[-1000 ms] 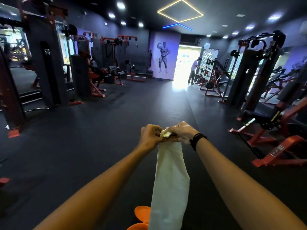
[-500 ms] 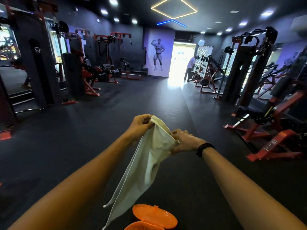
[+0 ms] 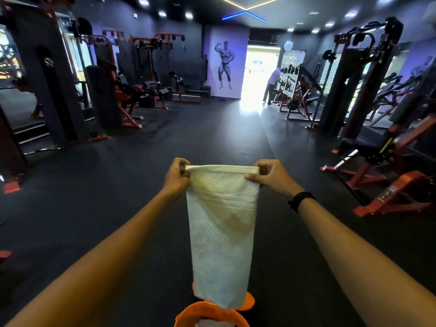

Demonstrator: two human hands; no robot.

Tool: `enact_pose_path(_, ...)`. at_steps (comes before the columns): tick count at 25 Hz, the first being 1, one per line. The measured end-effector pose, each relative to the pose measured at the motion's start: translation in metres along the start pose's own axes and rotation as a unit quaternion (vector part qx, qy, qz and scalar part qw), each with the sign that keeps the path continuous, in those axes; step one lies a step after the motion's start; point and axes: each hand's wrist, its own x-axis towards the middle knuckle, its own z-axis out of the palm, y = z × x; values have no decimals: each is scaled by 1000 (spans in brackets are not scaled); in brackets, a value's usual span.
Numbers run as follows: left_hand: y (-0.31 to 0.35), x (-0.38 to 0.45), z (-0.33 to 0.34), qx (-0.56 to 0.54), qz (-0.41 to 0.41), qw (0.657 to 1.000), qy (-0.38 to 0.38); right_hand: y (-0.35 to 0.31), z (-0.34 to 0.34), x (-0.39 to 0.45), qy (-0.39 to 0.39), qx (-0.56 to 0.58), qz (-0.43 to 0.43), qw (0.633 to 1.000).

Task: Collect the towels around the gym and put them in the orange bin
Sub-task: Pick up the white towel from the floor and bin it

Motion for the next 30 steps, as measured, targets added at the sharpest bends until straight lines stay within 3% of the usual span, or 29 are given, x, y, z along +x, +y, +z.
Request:
enact_pose_path(4, -4, 1, 14, -63, 12, 998, -23, 11, -14, 0, 18, 40, 34, 998)
enact_pose_path(7, -9, 4, 19, -51, -17, 998, -26, 23, -28, -8, -6, -25, 85, 996)
enact_pose_path(11, 6, 1, 24, 34, -62, 976, -207, 24, -37, -24, -93, -76, 162, 980)
enact_pose_path(13, 36, 12, 19, -113, -54, 978, -166, 7, -52, -17, -19, 76, 129, 989)
enact_pose_path(14, 51, 17, 13, -233, -50, 962, -131, 1, -63, -12, 31, 193, 107, 975)
enact_pose_path(15, 58, 26, 10, -306, -45, 941, -135, -3, -73, -8, 33, 278, 102, 954)
enact_pose_path(16, 61, 29, 10, -275, -43, 942, -188, -2, -76, -11, -10, 293, 132, 947)
enact_pose_path(18, 42, 9, 20, -63, -77, 939, -328, 15, -63, -29, -121, 224, 220, 942)
enact_pose_path(19, 27, -4, 29, 6, -87, 924, -371, 25, -54, -36, -137, 200, 231, 942)
enact_pose_path(20, 17, -14, 36, 5, -97, 919, -383, 32, -47, -39, -123, 202, 237, 942)
enact_pose_path(23, 9, -22, 45, -175, -136, 939, -261, 39, -54, -39, -46, 242, 241, 939)
enact_pose_path(25, 8, -13, 43, -268, -174, 930, -179, 34, -59, -39, -86, 233, 264, 932)
enact_pose_path(27, 5, -6, 42, -282, -181, 925, -177, 36, -53, -40, -91, 202, 259, 940)
enact_pose_path(30, 6, -7, 33, -205, -146, 949, -191, 32, -38, -38, 6, 259, 224, 939)
